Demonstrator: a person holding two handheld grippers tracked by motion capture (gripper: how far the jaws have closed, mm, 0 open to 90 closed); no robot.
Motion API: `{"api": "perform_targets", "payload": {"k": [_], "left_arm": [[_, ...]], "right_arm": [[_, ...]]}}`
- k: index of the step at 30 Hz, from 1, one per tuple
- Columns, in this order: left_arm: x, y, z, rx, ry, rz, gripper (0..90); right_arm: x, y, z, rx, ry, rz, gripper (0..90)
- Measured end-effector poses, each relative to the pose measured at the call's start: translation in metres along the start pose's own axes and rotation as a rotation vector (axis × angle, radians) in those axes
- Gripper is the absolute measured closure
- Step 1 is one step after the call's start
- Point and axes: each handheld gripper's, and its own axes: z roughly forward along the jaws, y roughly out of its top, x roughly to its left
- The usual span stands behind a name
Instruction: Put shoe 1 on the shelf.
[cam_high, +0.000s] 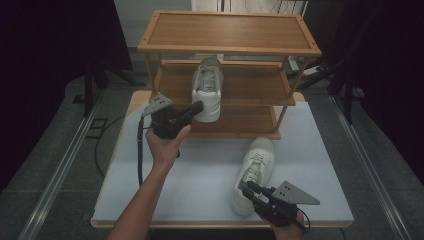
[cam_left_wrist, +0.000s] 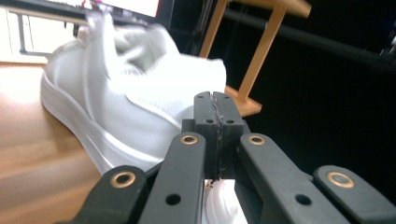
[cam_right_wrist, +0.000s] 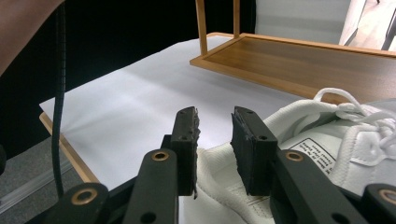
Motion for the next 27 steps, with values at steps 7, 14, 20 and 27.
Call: {"api": "perform_targets", "payload": {"k": [7, 14, 20, 27], "left_arm": [[0.000, -0.002, 0.012, 0.005, 0.016, 0.013, 90.0], [0.006, 0.001, 0.025, 0.000, 0.043, -0.010, 90.0], [0.007, 0.002, 0.028, -0.001, 0.043, -0.017, 90.0], [0.008, 0.004, 0.029, -0.008, 0.040, -0.026, 90.0]], "right_arm": [[-0.001, 0.000, 0.000, -0.001, -0.001, -0.001, 69.6], [-0.001, 0.000, -0.001, -0.002, 0.002, -0.004, 69.6], [-0.001, 0.000, -0.002, -0.004, 0.000, -0.005, 69.6], [-0.001, 0.001, -0.002, -0.006, 0.001, -0.006, 69.6]]}}
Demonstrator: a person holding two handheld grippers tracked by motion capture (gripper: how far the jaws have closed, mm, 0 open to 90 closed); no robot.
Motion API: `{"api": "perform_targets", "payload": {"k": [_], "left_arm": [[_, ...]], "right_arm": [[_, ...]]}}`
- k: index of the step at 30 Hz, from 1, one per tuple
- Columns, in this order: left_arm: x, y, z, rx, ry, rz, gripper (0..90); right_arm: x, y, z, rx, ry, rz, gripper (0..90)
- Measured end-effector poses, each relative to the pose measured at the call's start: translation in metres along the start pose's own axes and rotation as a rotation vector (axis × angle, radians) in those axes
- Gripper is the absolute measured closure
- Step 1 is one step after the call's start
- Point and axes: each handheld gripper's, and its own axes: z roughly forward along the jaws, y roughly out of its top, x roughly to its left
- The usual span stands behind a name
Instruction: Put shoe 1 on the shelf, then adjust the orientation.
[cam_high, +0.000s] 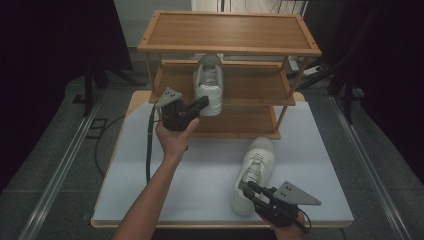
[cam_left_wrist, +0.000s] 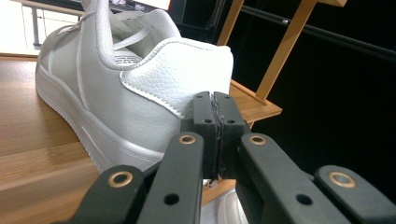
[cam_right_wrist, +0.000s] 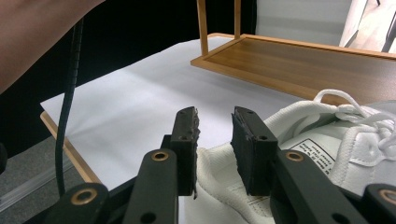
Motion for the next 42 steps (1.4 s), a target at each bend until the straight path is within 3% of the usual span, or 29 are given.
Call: {"api": "perform_targets", "payload": {"k": [13, 18, 22, 24, 31, 32, 35, 39, 41, 42], "left_arm": [[0.000, 0.000, 0.004, 0.000, -0.009, -0.013, 88.1], [-0.002, 0.000, -0.002, -0.009, -0.017, -0.008, 77.4], [-0.003, -0.003, -0.020, -0.008, -0.029, 0.014, 63.2], [-0.003, -0.005, -0.025, -0.003, -0.031, 0.022, 60.9], [0.002, -0.031, -0.059, 0.057, -0.037, 0.035, 50.0], [0.005, -0.040, -0.068, 0.072, -0.045, 0.021, 46.4], [0.008, -0.050, -0.078, 0.081, -0.050, 0.007, 43.3], [0.013, -0.074, -0.096, 0.111, -0.054, -0.013, 42.2], [0.016, -0.093, -0.107, 0.142, -0.053, -0.033, 41.6], [0.016, -0.093, -0.107, 0.142, -0.053, -0.033, 41.6]], "right_arm": [[0.001, 0.001, -0.001, -0.002, 0.002, -0.002, 69.6], [0.000, 0.001, -0.002, -0.003, 0.000, -0.003, 69.6], [0.001, 0.001, -0.001, -0.003, 0.001, -0.004, 69.5], [0.002, 0.002, -0.001, -0.002, 0.003, -0.006, 69.5], [0.006, 0.004, 0.000, -0.005, 0.011, -0.015, 72.9], [0.007, 0.004, 0.000, -0.004, 0.015, -0.019, 76.2], [0.011, 0.005, 0.002, 0.006, 0.018, -0.033, 82.5], [0.018, 0.006, 0.007, 0.035, 0.020, -0.068, 87.2], [0.027, 0.005, 0.014, 0.067, 0.030, -0.090, 89.0], [0.027, 0.005, 0.014, 0.067, 0.030, -0.090, 89.0]]}}
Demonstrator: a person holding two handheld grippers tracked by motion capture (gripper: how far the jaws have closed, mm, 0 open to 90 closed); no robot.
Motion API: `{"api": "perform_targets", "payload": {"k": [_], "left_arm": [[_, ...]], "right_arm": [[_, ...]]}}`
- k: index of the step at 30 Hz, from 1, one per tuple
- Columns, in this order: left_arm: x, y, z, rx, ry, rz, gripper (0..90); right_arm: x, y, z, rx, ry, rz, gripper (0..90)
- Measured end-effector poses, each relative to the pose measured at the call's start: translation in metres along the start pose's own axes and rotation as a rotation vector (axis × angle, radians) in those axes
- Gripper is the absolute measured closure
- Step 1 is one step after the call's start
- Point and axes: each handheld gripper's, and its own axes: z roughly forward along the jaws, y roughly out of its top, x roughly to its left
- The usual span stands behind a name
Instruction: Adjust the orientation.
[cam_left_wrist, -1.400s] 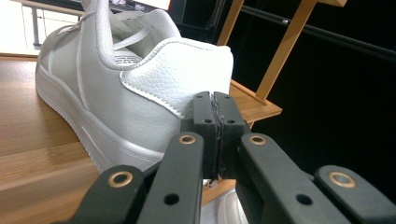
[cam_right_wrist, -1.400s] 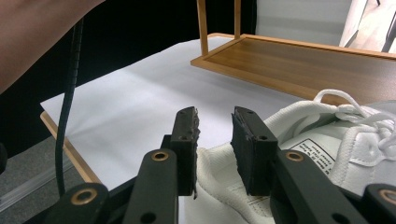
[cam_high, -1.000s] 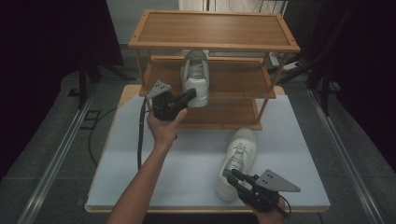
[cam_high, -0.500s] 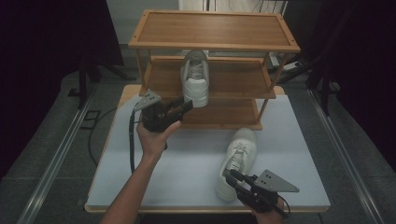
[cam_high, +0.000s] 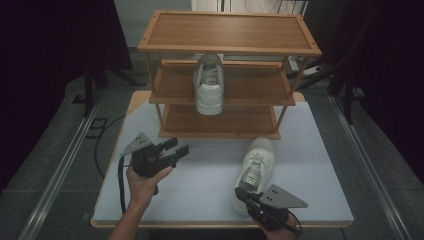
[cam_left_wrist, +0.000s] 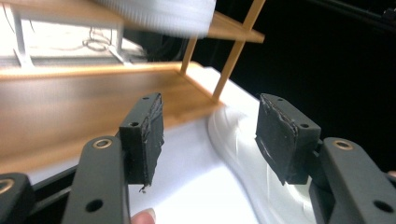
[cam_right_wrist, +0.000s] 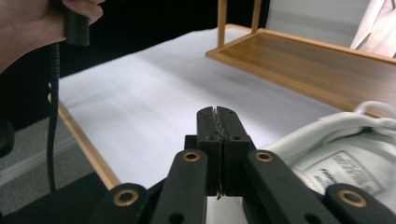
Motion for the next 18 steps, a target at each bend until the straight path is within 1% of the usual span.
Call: {"api": "perform_targets", "payload": {"k": [1, 2, 3, 4, 5, 6, 7, 10, 11, 12, 13, 14, 15, 17, 18], "left_arm": [[0.001, -0.007, -0.002, 0.004, 0.000, -0.010, 41.6], [0.003, -0.013, -0.005, 0.013, 0.000, -0.018, 41.6], [0.006, -0.025, -0.010, 0.020, 0.008, -0.036, 41.3], [0.006, -0.025, -0.010, 0.020, 0.008, -0.036, 41.3], [0.008, -0.031, -0.012, 0.020, 0.014, -0.047, 41.3], [0.010, -0.036, -0.013, 0.024, 0.018, -0.060, 41.3], [0.013, -0.041, -0.014, 0.030, 0.022, -0.071, 41.3], [0.019, -0.052, -0.015, 0.044, 0.041, -0.096, 41.4], [0.022, -0.057, -0.014, 0.060, 0.046, -0.102, 41.3], [0.022, -0.057, -0.014, 0.060, 0.046, -0.102, 41.2], [0.023, -0.061, -0.014, 0.064, 0.053, -0.106, 41.3], [0.023, -0.061, -0.014, 0.064, 0.053, -0.106, 41.3], [0.023, -0.063, -0.012, 0.071, 0.054, -0.110, 41.3], [0.023, -0.064, -0.011, 0.076, 0.055, -0.109, 41.4], [0.023, -0.065, -0.010, 0.079, 0.053, -0.111, 41.3]], "right_arm": [[0.006, 0.000, 0.006, 0.022, 0.005, -0.013, 89.1], [0.006, 0.000, 0.006, 0.022, 0.005, -0.013, 89.1], [0.012, 0.000, 0.013, 0.045, 0.008, -0.034, 89.1], [0.012, 0.000, 0.013, 0.045, 0.008, -0.034, 89.1], [0.015, -0.001, 0.016, 0.055, 0.011, -0.043, 89.1], [0.022, -0.003, 0.023, 0.080, 0.006, -0.063, 89.1], [0.022, -0.003, 0.023, 0.080, 0.006, -0.063, 89.1], [0.029, -0.007, 0.032, 0.119, -0.012, -0.087, 89.0], [0.031, -0.010, 0.037, 0.135, -0.034, -0.099, 88.9], [0.032, -0.010, 0.039, 0.142, -0.043, -0.100, 88.8], [0.031, -0.011, 0.039, 0.147, -0.054, -0.100, 88.8], [0.031, -0.011, 0.039, 0.147, -0.054, -0.100, 88.8], [0.031, -0.013, 0.040, 0.154, -0.075, -0.098, 88.7], [0.030, -0.013, 0.040, 0.157, -0.082, -0.095, 88.7], [0.029, -0.015, 0.041, 0.164, -0.100, -0.091, 88.5]]}}
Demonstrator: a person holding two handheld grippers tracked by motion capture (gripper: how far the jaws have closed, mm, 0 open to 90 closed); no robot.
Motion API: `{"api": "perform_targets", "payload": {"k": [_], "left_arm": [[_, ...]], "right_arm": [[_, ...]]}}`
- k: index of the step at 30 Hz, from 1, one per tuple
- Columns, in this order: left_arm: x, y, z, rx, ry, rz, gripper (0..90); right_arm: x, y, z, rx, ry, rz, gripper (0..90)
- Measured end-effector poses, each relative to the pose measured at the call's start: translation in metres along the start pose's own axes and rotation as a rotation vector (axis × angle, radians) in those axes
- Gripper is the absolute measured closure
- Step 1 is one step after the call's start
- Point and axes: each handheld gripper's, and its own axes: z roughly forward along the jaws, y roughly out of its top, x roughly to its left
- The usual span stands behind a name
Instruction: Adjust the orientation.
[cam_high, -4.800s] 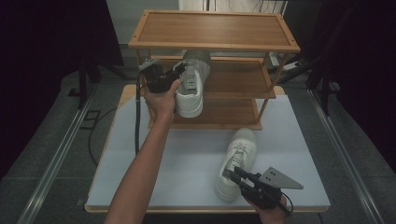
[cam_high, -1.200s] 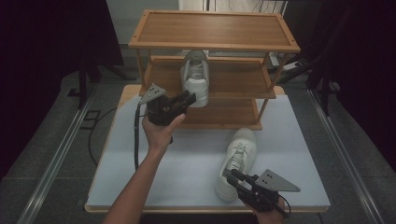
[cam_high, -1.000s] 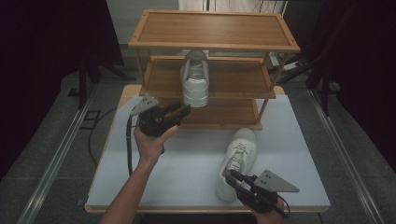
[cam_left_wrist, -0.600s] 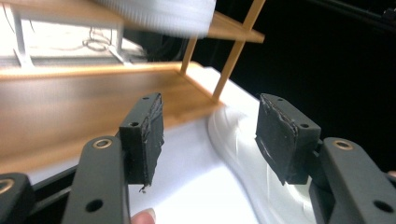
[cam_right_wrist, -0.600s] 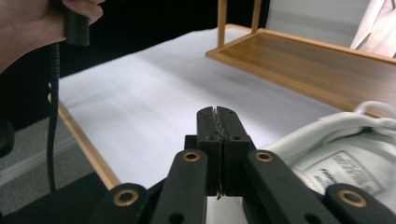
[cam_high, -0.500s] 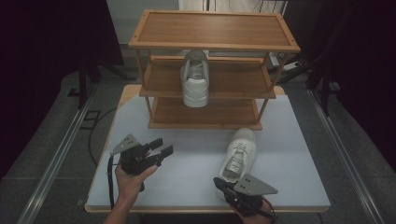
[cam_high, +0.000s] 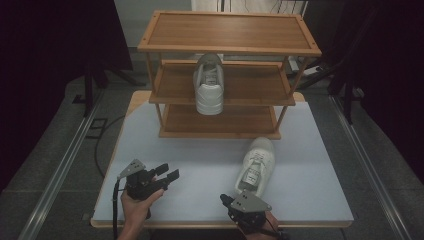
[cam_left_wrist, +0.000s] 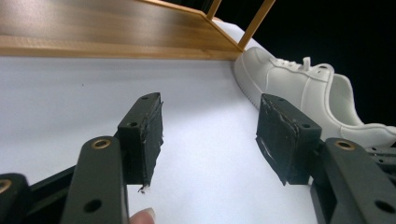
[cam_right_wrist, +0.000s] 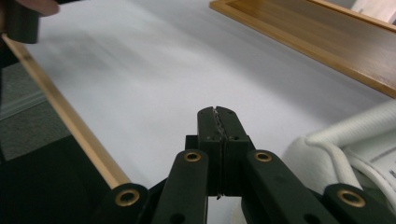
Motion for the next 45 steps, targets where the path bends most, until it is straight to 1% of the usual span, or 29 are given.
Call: {"api": "perform_targets", "payload": {"k": [3, 4, 5, 6, 7, 8, 9, 12, 15, 18, 19, 20, 22, 23, 24, 25, 28, 32, 33, 34, 36, 41, 42, 45], "left_arm": [[-0.001, -0.003, 0.004, 0.012, -0.001, 0.000, 41.4], [-0.001, -0.005, 0.006, 0.018, -0.002, 0.000, 41.4], [-0.001, -0.006, 0.006, 0.021, -0.001, -0.001, 41.4], [-0.001, -0.006, 0.006, 0.021, -0.001, -0.001, 41.4], [0.000, -0.007, 0.008, 0.026, -0.002, -0.003, 41.3], [0.000, -0.007, 0.008, 0.026, -0.002, -0.003, 41.4], [0.000, -0.008, 0.008, 0.030, 0.001, -0.004, 41.4], [0.001, -0.009, 0.008, 0.032, -0.002, -0.007, 41.3], [0.002, -0.009, 0.006, 0.029, -0.003, -0.011, 41.3], [0.004, -0.010, 0.005, 0.026, -0.005, -0.024, 41.3], [0.004, -0.010, 0.005, 0.026, -0.005, -0.024, 41.4], [0.004, -0.010, 0.004, 0.027, -0.007, -0.027, 41.3], [0.005, -0.011, 0.004, 0.027, -0.009, -0.030, 41.3], [0.005, -0.011, 0.005, 0.029, -0.010, -0.031, 41.3], [0.005, -0.011, 0.005, 0.029, -0.010, -0.031, 41.4], [0.005, -0.011, 0.005, 0.029, -0.011, -0.032, 41.4], [0.005, -0.011, 0.006, 0.034, -0.015, -0.036, 41.3], [0.006, -0.012, 0.007, 0.037, -0.017, -0.044, 41.4], [0.006, -0.012, 0.007, 0.037, -0.017, -0.044, 41.3], [0.005, -0.012, 0.008, 0.038, -0.019, -0.044, 41.3], [0.005, -0.012, 0.008, 0.041, -0.021, -0.043, 41.4], [0.005, -0.013, 0.009, 0.044, -0.022, -0.044, 41.3], [0.005, -0.013, 0.009, 0.044, -0.024, -0.045, 41.3], [0.006, -0.013, 0.010, 0.044, -0.024, -0.047, 41.3]], "right_arm": [[-0.001, -0.002, 0.002, 0.008, -0.014, 0.004, 88.4], [-0.002, -0.005, 0.003, 0.012, -0.035, 0.005, 88.3], [-0.003, -0.006, 0.003, 0.015, -0.047, 0.004, 88.1], [-0.003, -0.006, 0.003, 0.015, -0.047, 0.004, 88.1], [-0.005, -0.007, 0.002, 0.018, -0.064, 0.012, 88.1], [-0.005, -0.007, 0.002, 0.018, -0.064, 0.012, 88.1], [-0.007, -0.008, 0.001, 0.012, -0.051, 0.023, 88.1], [-0.006, -0.009, 0.001, 0.011, -0.062, 0.018, 88.1], [-0.006, -0.010, -0.001, 0.010, -0.060, 0.021, 88.1], [-0.007, -0.014, -0.008, 0.008, -0.067, 0.028, 88.0], [-0.007, -0.014, -0.008, 0.008, -0.067, 0.028, 88.0], [-0.009, -0.018, -0.014, 0.008, -0.070, 0.038, 88.0], [-0.010, -0.020, -0.017, 0.006, -0.072, 0.041, 88.0], [-0.013, -0.024, -0.024, 0.004, -0.074, 0.056, 88.0], [-0.013, -0.024, -0.024, 0.004, -0.074, 0.056, 88.0], [-0.017, -0.029, -0.030, 0.000, -0.078, 0.075, 88.0], [-0.023, -0.036, -0.041, -0.007, -0.092, 0.099, 88.1], [-0.035, -0.048, -0.055, -0.025, -0.106, 0.143, 88.0], [-0.035, -0.048, -0.055, -0.025, -0.106, 0.143, 88.0], [-0.042, -0.053, -0.062, -0.035, -0.110, 0.161, 87.7], [-0.050, -0.057, -0.068, -0.043, -0.112, 0.182, 87.5], [-0.068, -0.068, -0.079, -0.068, -0.116, 0.225, 86.7], [-0.068, -0.068, -0.079, -0.068, -0.116, 0.225, 86.7], [-0.077, -0.072, -0.084, -0.087, -0.112, 0.248, 86.0]]}}
